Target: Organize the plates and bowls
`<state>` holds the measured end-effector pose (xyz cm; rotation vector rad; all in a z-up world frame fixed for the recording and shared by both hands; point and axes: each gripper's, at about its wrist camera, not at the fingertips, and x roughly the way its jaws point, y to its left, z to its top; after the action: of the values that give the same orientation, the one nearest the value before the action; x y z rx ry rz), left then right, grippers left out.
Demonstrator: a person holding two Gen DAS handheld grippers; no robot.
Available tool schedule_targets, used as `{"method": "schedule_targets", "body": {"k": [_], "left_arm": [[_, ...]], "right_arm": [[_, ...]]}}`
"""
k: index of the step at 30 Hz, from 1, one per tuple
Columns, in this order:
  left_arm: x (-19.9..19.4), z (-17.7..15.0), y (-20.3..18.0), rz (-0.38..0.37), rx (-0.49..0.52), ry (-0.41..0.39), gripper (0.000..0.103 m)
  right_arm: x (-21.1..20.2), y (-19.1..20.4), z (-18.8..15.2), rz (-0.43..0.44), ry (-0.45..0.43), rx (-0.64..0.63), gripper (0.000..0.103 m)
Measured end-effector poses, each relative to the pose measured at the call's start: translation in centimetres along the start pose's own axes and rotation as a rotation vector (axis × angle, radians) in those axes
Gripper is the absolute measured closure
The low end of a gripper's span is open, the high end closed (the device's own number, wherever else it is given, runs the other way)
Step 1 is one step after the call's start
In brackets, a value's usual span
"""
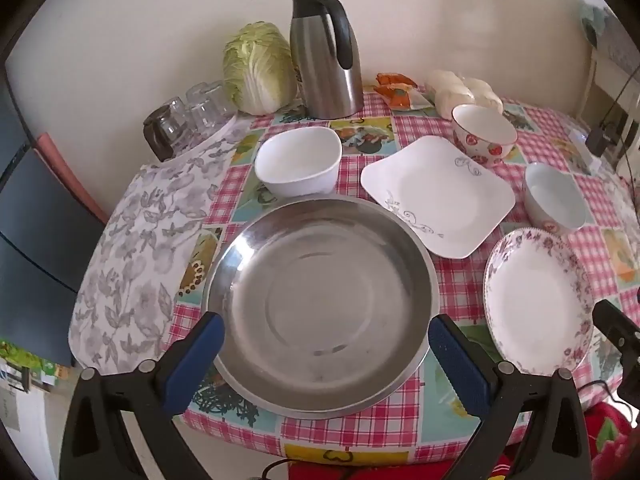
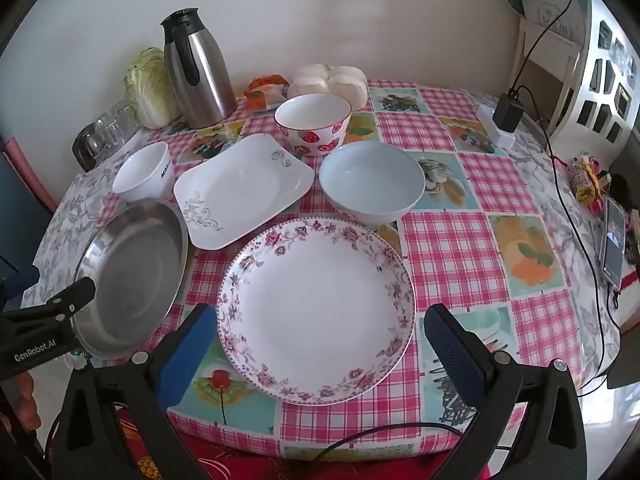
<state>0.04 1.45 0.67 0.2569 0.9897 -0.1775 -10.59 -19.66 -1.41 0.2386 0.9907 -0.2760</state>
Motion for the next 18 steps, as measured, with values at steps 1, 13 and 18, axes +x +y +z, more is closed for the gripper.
{"method": "schedule_targets", "body": {"k": [1, 13, 18], "left_arm": [[-0.01, 0.01, 0.16, -0.005, -0.009, 0.000, 0.000], [-0.40, -0.01, -0.34, -0.023, 0.003, -0.021, 0.000], [-0.52, -0.02, -0.40, -0.032, 0.011, -0.027, 0.000]], "right_arm": [[-0.07, 0.41, -0.01, -0.010, 0.001, 0.001, 0.000], [-0.43, -0.37, 0.25, 0.003, -0.010, 0.025, 0.000], [-0.47, -0.52, 0.34, 0.006, -0.009, 0.036, 0.000]]}}
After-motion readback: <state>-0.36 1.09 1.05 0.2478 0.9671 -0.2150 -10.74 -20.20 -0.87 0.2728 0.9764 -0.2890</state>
